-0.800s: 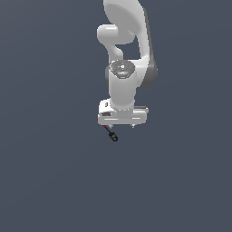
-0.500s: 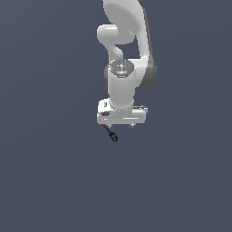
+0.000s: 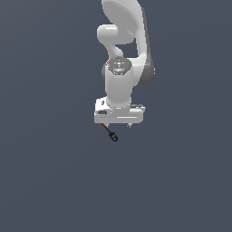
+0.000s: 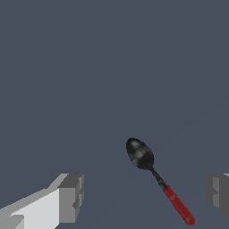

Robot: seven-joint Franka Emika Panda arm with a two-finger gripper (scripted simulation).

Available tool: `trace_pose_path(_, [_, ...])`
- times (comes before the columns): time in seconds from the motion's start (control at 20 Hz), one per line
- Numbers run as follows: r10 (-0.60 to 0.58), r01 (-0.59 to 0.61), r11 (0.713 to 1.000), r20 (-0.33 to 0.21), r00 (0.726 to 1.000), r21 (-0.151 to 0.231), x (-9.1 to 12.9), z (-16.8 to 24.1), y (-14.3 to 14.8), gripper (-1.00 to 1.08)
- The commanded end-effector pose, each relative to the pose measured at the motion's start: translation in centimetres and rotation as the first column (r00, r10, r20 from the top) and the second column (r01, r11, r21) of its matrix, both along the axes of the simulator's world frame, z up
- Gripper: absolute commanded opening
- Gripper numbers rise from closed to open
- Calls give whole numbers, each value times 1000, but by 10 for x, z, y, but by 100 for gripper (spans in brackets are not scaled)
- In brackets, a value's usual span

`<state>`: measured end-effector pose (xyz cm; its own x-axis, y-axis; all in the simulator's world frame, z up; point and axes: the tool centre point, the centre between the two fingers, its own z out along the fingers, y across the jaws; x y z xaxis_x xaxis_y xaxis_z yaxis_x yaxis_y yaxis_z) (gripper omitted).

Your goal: Pick up the object and move it to a goal position.

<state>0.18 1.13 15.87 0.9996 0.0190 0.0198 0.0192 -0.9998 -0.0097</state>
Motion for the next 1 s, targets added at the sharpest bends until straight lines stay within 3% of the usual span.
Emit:
trace_pose_path(0.0, [7, -7, 1000, -1, 1000, -1, -1, -1, -1, 100])
trace_pose_path(0.55, [140, -140, 990, -6, 990, -12, -12, -22, -18, 100])
trace_pose_path(0.95, [323, -323, 946, -15, 946, -19, -29, -49, -39, 100])
